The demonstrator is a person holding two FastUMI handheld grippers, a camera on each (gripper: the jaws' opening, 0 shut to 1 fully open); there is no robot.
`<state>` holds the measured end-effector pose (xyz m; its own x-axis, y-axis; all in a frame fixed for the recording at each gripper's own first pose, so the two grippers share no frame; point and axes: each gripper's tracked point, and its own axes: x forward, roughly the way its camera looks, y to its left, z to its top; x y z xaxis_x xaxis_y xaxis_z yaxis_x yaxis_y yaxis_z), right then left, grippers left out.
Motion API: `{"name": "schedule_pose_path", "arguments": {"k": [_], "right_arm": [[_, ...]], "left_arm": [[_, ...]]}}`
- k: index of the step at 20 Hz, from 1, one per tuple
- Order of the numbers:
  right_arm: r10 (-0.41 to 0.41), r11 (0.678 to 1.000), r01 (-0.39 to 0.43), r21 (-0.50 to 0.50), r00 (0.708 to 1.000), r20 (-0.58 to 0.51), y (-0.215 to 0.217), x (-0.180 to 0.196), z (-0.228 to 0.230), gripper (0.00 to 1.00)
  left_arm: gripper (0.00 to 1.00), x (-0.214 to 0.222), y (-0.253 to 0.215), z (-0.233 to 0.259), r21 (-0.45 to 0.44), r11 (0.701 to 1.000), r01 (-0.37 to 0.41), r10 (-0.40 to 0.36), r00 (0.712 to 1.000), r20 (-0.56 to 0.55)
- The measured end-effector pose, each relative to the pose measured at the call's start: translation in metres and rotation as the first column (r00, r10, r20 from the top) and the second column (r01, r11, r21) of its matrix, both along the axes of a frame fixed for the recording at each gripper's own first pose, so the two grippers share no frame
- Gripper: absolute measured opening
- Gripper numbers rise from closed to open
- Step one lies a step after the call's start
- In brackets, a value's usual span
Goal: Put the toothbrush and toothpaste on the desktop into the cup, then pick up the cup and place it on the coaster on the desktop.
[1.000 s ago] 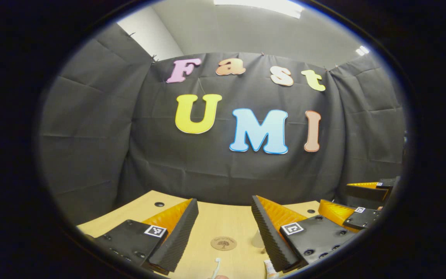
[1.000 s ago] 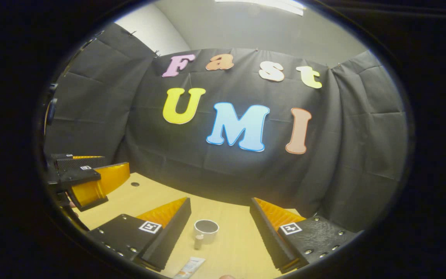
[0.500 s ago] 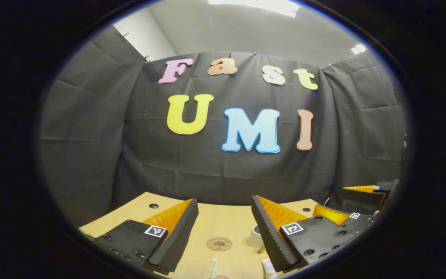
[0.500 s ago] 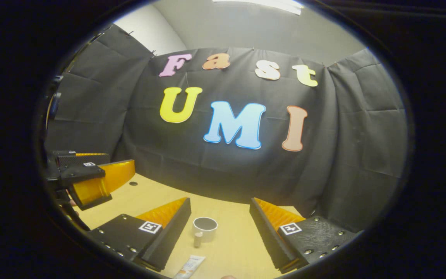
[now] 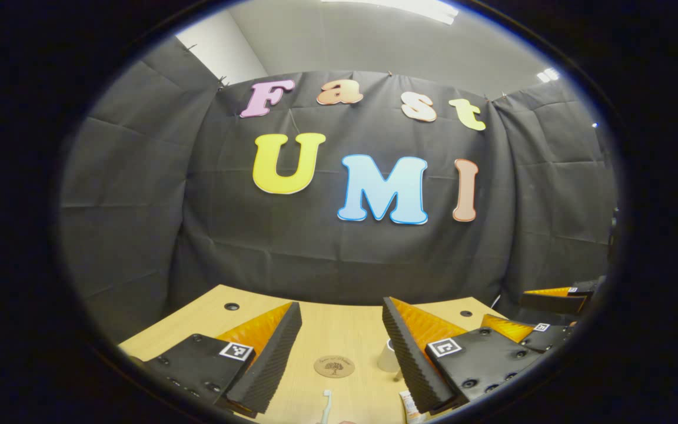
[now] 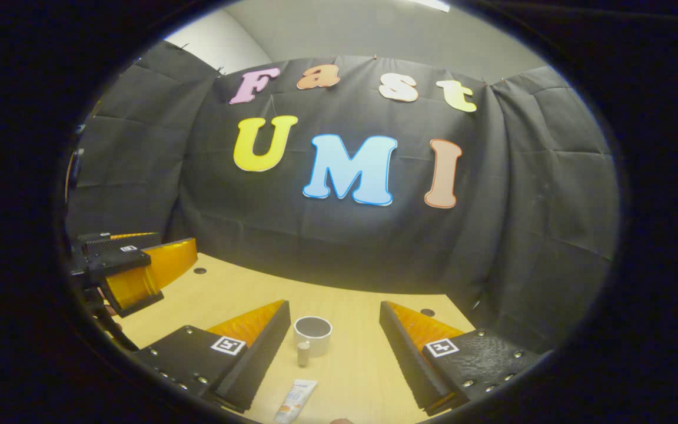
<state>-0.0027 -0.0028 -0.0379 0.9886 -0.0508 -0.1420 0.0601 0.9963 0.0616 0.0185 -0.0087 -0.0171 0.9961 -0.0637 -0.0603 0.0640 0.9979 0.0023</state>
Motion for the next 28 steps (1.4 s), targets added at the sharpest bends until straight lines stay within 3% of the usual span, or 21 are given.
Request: {"name": "schedule_pose_path", "arguments": {"k": [5, 7, 8, 11, 14, 20, 22, 24, 28], "right_arm": [[0.048, 0.997, -0.039, 0.064, 0.988, -0.144, 0.015, 0.013, -0.032, 0.95], [0.062, 0.996, -0.045, 0.081, 0.975, -0.212, 0.020, 0.018, -0.048, 1.00], [0.067, 0.995, -0.046, 0.091, 0.967, -0.246, 0.022, 0.021, -0.056, 0.95], [0.094, 0.990, -0.054, 0.127, 0.937, -0.338, 0.029, 0.027, -0.077, 0.96], [0.126, 0.985, -0.062, 0.161, 0.896, -0.426, 0.037, 0.029, -0.098, 0.95], [0.184, 0.977, -0.077, 0.200, 0.779, -0.599, 0.056, 0.020, -0.149, 0.96], [0.203, 0.973, -0.080, 0.215, 0.735, -0.647, 0.061, 0.017, -0.166, 1.00], [0.225, 0.967, -0.074, 0.244, 0.695, -0.683, 0.070, 0.011, -0.180, 0.96], [0.255, 0.958, -0.063, 0.280, 0.634, -0.730, 0.079, 0.005, -0.200, 0.96]], "left_arm": [[0.92, 0.012, -0.001, -0.018, 0.006, 1.000, 0.012, -0.012, 0.998, -0.057], [0.92, 0.017, -0.002, -0.025, 0.009, 1.000, 0.019, -0.018, 0.997, -0.081], [0.92, 0.020, -0.003, -0.030, 0.013, 1.000, 0.023, -0.021, 0.995, -0.094], [0.92, 0.026, -0.003, -0.041, 0.019, 0.999, 0.033, -0.030, 0.991, -0.134], [0.94, 0.029, -0.003, -0.041, 0.014, 0.999, 0.035, -0.033, 0.990, -0.134], [0.94, 0.033, 0.005, -0.056, 0.002, 1.000, 0.021, -0.020, 0.985, -0.170], [0.90, 0.033, 0.009, -0.075, 0.008, 1.000, 0.004, -0.002, 0.972, -0.234], [0.92, 0.030, 0.011, -0.104, 0.002, 1.000, -0.001, 0.002, 0.947, -0.320], [0.92, 0.026, 0.011, -0.158, -0.003, 1.000, 0.003, -0.004, 0.867, -0.498]]}}
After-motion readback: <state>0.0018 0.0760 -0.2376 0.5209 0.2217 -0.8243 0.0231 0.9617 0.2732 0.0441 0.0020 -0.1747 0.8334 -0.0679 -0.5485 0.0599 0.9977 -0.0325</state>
